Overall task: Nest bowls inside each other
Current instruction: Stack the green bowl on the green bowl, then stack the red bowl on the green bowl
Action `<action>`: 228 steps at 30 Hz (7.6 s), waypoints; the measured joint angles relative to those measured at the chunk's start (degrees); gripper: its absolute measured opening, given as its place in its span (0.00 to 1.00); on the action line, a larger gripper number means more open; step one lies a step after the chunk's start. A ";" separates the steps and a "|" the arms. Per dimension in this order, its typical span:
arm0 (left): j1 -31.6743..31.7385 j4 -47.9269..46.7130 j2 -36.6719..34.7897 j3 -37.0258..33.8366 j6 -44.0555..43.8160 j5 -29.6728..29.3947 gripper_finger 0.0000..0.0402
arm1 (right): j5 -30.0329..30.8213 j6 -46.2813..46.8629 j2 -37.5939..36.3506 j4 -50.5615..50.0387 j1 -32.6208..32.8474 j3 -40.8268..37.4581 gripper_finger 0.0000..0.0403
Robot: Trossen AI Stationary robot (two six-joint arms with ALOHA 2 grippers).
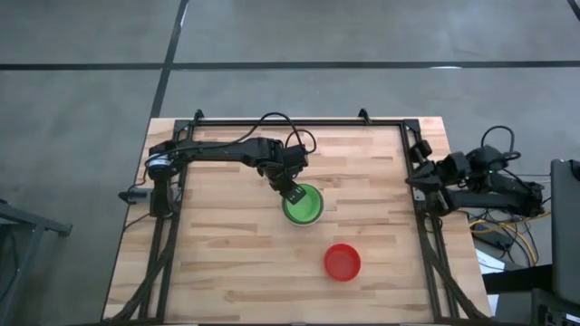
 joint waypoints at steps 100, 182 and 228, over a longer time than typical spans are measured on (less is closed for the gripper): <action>0.02 1.78 0.07 -2.56 0.42 0.51 0.21 | 0.98 -7.05 -11.58 12.32 -0.01 -27.12 0.02; -3.02 4.42 -10.32 2.58 0.99 -11.71 0.21 | 1.16 -6.94 -11.63 12.09 0.00 -27.10 0.02; -5.84 44.41 -65.08 -52.63 20.13 -24.81 0.21 | 1.42 -6.94 -11.58 10.47 -0.01 -27.10 0.02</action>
